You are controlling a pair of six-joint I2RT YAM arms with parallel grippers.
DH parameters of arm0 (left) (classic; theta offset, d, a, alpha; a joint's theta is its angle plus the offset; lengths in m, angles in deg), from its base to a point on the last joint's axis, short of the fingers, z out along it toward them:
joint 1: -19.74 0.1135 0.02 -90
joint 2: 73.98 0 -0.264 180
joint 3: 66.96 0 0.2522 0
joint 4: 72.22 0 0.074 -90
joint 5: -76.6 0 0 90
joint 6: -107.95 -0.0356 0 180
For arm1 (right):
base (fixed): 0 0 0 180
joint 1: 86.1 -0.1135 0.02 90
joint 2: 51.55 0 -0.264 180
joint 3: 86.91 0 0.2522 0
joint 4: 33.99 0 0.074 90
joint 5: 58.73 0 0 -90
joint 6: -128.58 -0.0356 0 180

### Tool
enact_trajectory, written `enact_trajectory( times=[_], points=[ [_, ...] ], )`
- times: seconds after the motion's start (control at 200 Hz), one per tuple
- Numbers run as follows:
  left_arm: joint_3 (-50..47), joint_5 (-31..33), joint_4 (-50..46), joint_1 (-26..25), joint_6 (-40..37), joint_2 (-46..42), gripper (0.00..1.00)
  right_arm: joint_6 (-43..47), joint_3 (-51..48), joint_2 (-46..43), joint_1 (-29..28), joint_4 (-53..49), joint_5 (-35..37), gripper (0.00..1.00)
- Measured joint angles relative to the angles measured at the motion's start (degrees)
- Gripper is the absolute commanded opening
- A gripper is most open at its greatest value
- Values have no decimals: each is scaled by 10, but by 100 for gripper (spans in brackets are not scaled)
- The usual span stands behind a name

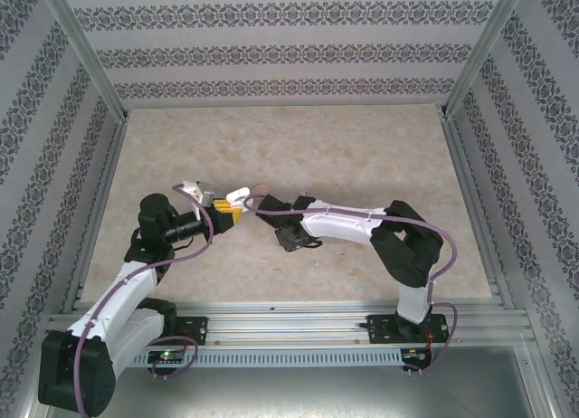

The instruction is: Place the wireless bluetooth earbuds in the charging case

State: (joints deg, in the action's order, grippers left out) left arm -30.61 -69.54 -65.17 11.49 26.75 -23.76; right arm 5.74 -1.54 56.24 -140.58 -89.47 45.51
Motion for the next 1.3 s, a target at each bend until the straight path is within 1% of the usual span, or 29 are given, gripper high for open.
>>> enact_trajectory(
  times=[0.26,0.659,0.829,0.919,1.044,1.169,1.304],
  points=[
    [-2,0,-8,-4,-9,1,5,-18,6,12,-1,-8,20,33],
    [-3,3,-12,-7,-9,3,5,-30,9,34,-1,-3,20,30],
    [-3,3,-12,-7,-9,3,5,-32,9,34,-1,-3,21,24],
    [-3,3,-12,-7,-9,3,5,-33,9,34,-1,-3,23,23],
    [-3,3,-12,-7,-10,3,5,-31,10,34,0,-3,21,27],
    [-3,3,-12,-7,-10,3,5,-24,16,34,0,-5,4,32],
    [-3,5,-12,-7,-10,3,5,-11,27,34,0,-14,-8,34]
  ],
)
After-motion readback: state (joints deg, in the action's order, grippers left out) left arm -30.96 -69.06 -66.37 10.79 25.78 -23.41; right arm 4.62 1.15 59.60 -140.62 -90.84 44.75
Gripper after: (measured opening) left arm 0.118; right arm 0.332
